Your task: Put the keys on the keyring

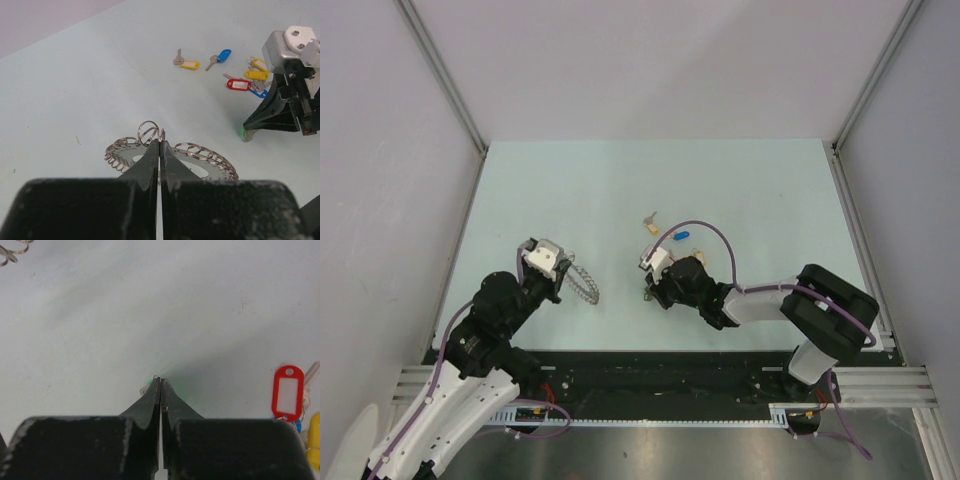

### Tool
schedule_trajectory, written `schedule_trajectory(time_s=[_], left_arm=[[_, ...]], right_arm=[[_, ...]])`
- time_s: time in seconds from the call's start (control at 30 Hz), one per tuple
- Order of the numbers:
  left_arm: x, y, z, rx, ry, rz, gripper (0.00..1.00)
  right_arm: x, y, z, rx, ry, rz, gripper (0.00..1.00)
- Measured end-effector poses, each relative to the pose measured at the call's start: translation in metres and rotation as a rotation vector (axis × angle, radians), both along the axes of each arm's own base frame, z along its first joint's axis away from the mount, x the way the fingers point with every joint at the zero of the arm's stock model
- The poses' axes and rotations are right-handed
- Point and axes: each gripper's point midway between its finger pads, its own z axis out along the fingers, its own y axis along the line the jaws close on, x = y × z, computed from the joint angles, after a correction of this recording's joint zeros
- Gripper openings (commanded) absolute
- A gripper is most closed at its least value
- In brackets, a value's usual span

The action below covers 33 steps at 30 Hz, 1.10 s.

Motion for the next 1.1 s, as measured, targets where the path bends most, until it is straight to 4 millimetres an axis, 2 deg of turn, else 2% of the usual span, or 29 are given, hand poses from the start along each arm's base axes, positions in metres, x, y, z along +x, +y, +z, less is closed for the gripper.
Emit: schedule_trajectory(time_s=[0.2,0.43,0.67,0.83,1.0,1.1], left_arm=[[0.000,0.000,0.001,-0.002,-0.003,0.000,0.00],[0.000,0.000,0.001,-0.002,-0.003,0.000,0.01],[0.000,0.000,0.001,-0.002,-0.002,-0.001,0.01],[-0.001,0.000,0.002,-0.005,-0.006,-0.003,0.01],[-0.002,0.000,0.003,-0.009,-0.012,-0.007,0.01],[-0.002,0.000,0.003,-0.010,-0.013,-0.007,0.01]], right_arm=[[0.008,0.012,-0.008,0.046,-0.008,0.005,0.00],[0.008,0.017,-0.006,0.070,0.000,0.012,0.00],[0.004,0.013,0.000,0.037,0.036,0.006,0.11],[0.001,0.010,0.006,0.006,0.076,-0.002,0.15],[-0.006,0.001,-0.004,-0.067,0.137,-0.004,0.16],[-0.013,-0.007,-0.012,-0.118,0.182,-0.006,0.24]])
